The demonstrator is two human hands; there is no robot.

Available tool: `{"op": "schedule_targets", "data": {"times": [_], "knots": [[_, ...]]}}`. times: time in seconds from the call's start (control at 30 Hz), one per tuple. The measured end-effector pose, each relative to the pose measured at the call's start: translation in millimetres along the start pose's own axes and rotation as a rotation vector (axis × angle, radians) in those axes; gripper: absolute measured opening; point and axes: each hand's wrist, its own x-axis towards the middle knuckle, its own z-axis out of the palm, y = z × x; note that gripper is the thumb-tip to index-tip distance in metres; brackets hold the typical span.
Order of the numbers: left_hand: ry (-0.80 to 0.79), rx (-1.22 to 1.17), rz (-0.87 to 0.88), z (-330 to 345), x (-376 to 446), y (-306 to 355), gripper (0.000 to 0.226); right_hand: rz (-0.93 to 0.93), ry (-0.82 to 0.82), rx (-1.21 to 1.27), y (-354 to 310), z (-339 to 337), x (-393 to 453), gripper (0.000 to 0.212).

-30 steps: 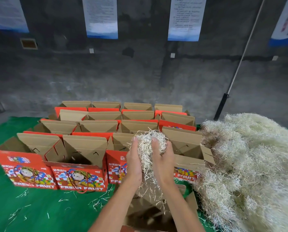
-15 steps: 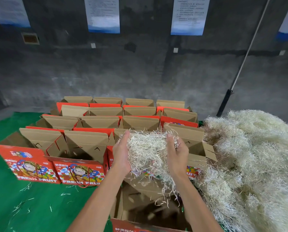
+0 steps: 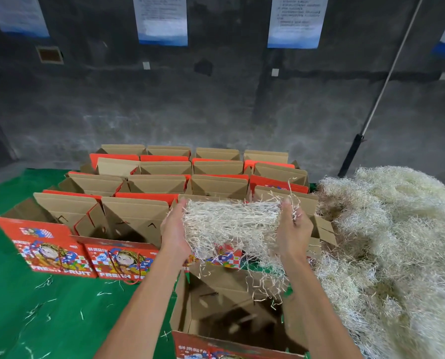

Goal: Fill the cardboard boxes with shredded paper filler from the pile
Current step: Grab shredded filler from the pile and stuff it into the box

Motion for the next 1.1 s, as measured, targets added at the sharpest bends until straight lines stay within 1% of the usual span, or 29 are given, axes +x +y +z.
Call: {"op": "schedule_targets", "data": {"times": [0.13,0.23,0.3,0.33,0.37,0.4,0.43,0.5,0.53,0.57,0.63,0.67,0.7,0.73,0.77,0.8,0.83,0.87,0.9,0.93,1.0,1.03,1.07,1.1], "knots": [[0.038,0.036,-0.019,-3.1,2.7,2.7,0.090,0.065,0.016,0.006,6.5,-5.0,7.5,0.042],[-0.027,0.033,-0.040,-1.3,2.4,9.2,0.082,0.115,0.013,0.036,11.4,-6.3,9.0,0.043],[-0.036,0.050,-0.051,-0.4,3.4,14.8,0.077,0.134,0.021,0.044,12.8,-9.6,9.3,0.042],[-0.041,0.038,-0.053,-1.4,3.2,17.9,0.070,0.157,0.027,0.054,11.6,-12.3,8.2,0.043],[-0.048,0.006,-0.037,-2.5,3.0,22.0,0.056,0.178,0.038,0.065,12.3,-16.5,9.4,0.040],[-0.056,-0.031,-0.016,-5.2,3.7,26.0,0.039,0.196,0.054,0.083,13.7,-21.9,12.1,0.033],[-0.060,-0.065,0.004,-10.3,6.4,29.1,0.028,0.215,0.083,0.090,15.4,-28.2,15.4,0.034],[-0.077,-0.072,0.022,-18.9,9.2,33.2,0.020,0.247,0.092,0.080,18.8,-39.7,22.7,0.058],[-0.112,-0.053,0.009,-19.8,5.0,33.5,0.019,0.257,0.082,0.066,18.8,-42.2,23.6,0.066],[-0.162,-0.017,-0.016,-19.6,1.7,31.7,0.020,0.267,0.066,0.055,19.6,-42.2,24.3,0.067],[-0.220,0.098,-0.047,-15.6,-6.1,25.1,0.033,0.311,0.045,0.061,16.2,-38.7,21.1,0.056],[-0.224,0.164,-0.040,-13.7,-9.8,21.2,0.045,0.342,0.021,0.062,13.4,-36.4,18.3,0.060],[-0.206,0.205,-0.024,-12.1,-10.8,17.7,0.054,0.358,-0.018,0.087,12.0,-35.5,15.6,0.069],[-0.192,0.235,-0.011,-10.6,-13.6,14.7,0.056,0.372,-0.062,0.140,10.2,-33.6,13.6,0.078],[-0.195,0.257,-0.004,-9.3,-16.3,12.2,0.049,0.367,-0.103,0.168,6.3,-32.1,11.7,0.080],[-0.234,0.245,-0.018,-7.0,-18.8,10.4,0.039,0.344,-0.128,0.173,-0.5,-30.5,9.4,0.076],[-0.294,0.209,-0.061,-4.7,-19.7,8.4,0.029,0.329,-0.154,0.187,-4.2,-29.6,8.0,0.068],[-0.355,0.172,-0.094,-1.7,-22.2,7.0,0.025,0.326,-0.210,0.210,-7.0,-27.8,6.7,0.060],[-0.409,0.157,-0.106,0.4,-23.5,5.8,0.032,0.321,-0.292,0.232,-10.8,-26.0,5.0,0.054],[-0.442,0.159,-0.112,2.9,-23.5,4.6,0.046,0.309,-0.384,0.252,-17.7,-22.6,1.5,0.051],[-0.458,0.277,-0.099,10.4,-26.2,2.6,0.070,0.253,-0.542,0.216,-25.3,-15.5,-2.4,0.045],[-0.442,0.334,-0.110,14.4,-27.5,1.3,0.083,0.172,-0.594,0.148,-27.6,-13.5,-4.2,0.036],[-0.418,0.365,-0.130,17.7,-31.4,-0.2,0.097,0.077,-0.611,0.060,-31.6,-10.8,-6.8,0.027],[-0.417,0.363,-0.141,19.8,-31.6,-3.3,0.108,-0.004,-0.611,-0.026,-32.4,-8.2,-9.0,0.026]]}}
